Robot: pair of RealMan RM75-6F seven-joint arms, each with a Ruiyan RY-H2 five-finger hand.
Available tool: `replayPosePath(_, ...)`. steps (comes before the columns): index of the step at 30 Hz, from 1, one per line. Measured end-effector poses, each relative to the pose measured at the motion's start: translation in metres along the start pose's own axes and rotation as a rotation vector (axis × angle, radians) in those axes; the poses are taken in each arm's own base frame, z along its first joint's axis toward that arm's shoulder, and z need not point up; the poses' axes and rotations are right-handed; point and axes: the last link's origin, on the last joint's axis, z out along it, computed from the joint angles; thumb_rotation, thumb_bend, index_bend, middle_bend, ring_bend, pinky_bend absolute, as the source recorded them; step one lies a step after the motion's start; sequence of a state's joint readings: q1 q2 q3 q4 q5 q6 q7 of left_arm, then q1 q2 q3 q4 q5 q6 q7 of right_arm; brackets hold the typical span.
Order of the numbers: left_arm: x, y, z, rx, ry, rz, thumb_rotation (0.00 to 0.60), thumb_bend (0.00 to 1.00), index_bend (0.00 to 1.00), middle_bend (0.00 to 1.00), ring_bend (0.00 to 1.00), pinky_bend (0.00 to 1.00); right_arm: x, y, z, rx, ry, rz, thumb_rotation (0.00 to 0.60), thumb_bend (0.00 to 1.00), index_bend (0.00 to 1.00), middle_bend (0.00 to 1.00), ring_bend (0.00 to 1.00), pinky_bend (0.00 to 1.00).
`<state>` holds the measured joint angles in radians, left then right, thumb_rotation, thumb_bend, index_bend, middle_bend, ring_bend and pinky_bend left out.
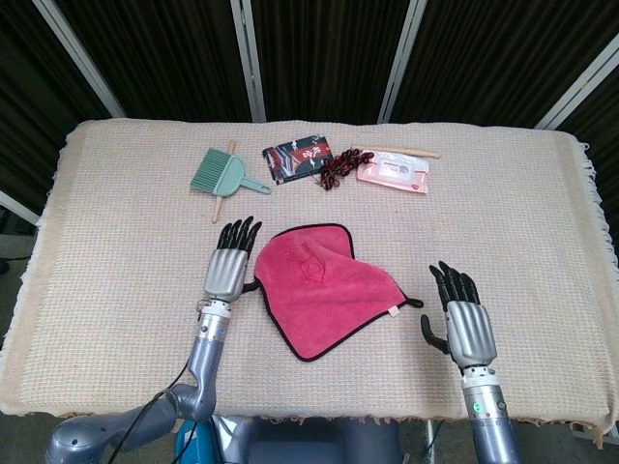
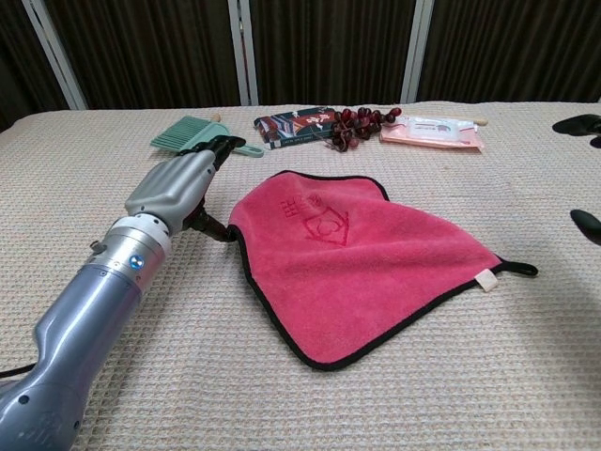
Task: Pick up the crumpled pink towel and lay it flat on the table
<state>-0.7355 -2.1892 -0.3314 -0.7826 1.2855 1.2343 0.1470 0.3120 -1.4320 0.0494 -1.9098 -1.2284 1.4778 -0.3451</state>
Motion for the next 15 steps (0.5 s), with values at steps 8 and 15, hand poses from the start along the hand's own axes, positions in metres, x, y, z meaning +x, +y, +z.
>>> replayPosePath(8,0.001,0.01,0.007,-0.037,0.055,-0.039,0.6,0.27,0.0,0.0,0.0,0.0,-0.003,0.002,0.001,-0.009,-0.009,0.0,0.6,0.48,0.0,0.0,0.0,0.0)
replayPosePath(15,0.011,-0.005,0.013,-0.021,0.098,-0.022,0.6,0.28,0.0,0.0,0.0,0.0,-0.002,0.002,-0.001,-0.007,-0.012,0.007,0.6,0.48,0.0,0.0,0.0,0.0)
